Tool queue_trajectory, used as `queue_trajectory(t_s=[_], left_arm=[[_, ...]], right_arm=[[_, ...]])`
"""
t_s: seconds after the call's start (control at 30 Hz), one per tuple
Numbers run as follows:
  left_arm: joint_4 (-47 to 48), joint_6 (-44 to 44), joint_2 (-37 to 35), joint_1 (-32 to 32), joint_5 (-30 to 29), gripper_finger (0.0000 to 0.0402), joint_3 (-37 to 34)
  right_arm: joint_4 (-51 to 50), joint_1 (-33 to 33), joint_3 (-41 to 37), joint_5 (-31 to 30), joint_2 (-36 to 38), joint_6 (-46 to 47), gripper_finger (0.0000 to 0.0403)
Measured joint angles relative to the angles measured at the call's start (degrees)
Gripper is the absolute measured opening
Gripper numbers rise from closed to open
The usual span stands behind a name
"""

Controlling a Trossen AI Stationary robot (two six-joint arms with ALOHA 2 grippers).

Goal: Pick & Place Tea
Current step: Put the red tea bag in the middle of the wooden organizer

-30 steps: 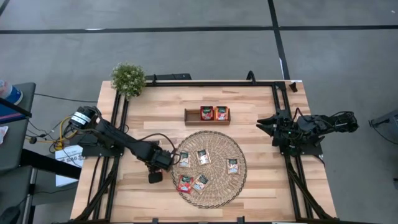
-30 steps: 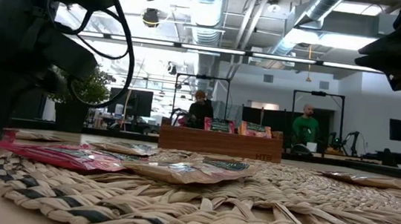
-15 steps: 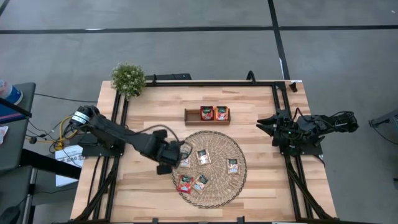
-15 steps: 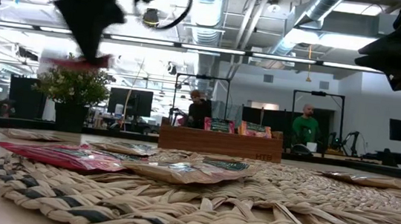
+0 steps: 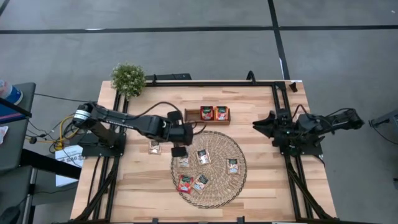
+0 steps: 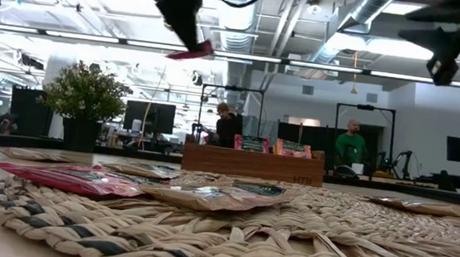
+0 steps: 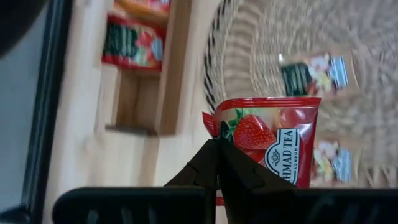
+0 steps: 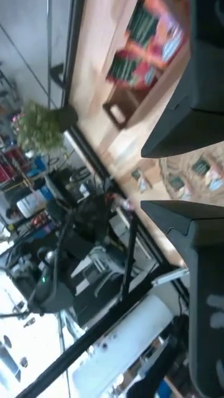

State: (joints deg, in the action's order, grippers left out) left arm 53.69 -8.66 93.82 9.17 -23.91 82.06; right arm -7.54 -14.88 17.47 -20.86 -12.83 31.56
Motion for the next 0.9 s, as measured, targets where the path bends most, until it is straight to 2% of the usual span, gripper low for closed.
queue_trajectory(t_s=[0.23, 0.43, 0.67, 0.9], left_arm=[[-7.29, 3.18, 1.50, -1.92, -0.19, 0.0000, 0.16], [-10.45, 3.51, 1.90, -2.45, -0.19, 0.0000, 0.13], [-11.69, 4.16, 1.90, -2.82, -0.57, 0.0000, 0.13], [-11.68, 4.19, 1.90, -2.84, -2.18, 0.0000, 0.13]], right_arm=[[17.38, 1.41, 0.00, 1.19, -18.36, -0.04, 0.0113], [33.80, 7.02, 0.71, 8.36, -35.58, -0.03, 0.0113], [37.43, 13.76, 10.51, 21.59, -53.27, -3.27, 0.0117], [37.15, 18.35, 20.51, 33.21, -66.03, -5.06, 0.0151]])
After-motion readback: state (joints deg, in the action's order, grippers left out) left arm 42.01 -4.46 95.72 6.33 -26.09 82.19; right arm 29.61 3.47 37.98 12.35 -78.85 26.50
